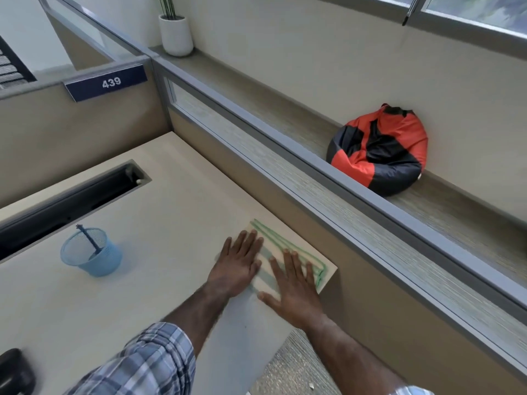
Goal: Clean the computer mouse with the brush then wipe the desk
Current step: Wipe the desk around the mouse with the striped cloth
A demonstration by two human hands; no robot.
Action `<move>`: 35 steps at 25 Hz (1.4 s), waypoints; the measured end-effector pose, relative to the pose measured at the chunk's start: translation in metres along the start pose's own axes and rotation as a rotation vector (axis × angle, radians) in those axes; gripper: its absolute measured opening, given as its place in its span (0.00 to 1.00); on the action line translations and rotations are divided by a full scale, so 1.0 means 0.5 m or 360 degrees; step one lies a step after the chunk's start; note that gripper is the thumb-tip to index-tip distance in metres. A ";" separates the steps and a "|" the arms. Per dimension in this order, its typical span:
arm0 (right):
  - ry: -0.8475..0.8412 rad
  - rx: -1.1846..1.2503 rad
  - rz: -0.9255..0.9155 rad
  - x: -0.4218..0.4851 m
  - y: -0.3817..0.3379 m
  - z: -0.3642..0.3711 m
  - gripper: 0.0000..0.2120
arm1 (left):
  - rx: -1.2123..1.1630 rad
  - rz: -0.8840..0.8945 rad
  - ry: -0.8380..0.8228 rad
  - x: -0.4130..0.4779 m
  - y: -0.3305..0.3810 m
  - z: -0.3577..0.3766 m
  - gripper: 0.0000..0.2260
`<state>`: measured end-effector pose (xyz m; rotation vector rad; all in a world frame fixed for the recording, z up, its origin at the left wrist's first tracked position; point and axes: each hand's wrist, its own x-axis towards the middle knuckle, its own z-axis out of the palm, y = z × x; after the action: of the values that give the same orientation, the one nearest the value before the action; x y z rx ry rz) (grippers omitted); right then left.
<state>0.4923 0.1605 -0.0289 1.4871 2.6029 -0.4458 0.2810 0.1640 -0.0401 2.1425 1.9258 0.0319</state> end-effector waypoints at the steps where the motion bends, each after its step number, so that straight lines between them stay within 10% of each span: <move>1: -0.0022 -0.0021 -0.0046 -0.002 0.004 -0.004 0.45 | -0.0004 -0.0029 -0.0012 -0.009 0.003 0.002 0.35; 18: -0.0415 -0.0323 -0.0944 -0.149 0.039 -0.023 0.49 | 0.0077 0.0149 0.0177 -0.370 0.075 0.094 0.37; 24: -0.0280 -0.0082 -0.1228 -0.234 0.078 -0.051 0.14 | 0.0052 0.0734 0.0443 -0.389 0.140 0.060 0.13; 30: 0.0284 -0.0061 -0.0778 -0.149 0.136 -0.169 0.16 | 0.0087 0.0642 0.0650 -0.217 0.119 -0.095 0.19; 35: 0.0192 -0.0128 -0.0459 -0.007 0.067 -0.205 0.31 | 0.0117 0.0372 0.0471 -0.062 0.019 -0.174 0.23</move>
<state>0.5278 0.2052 0.0626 1.1516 2.9059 -0.2795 0.2700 0.1479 0.0507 2.5224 1.8343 0.3458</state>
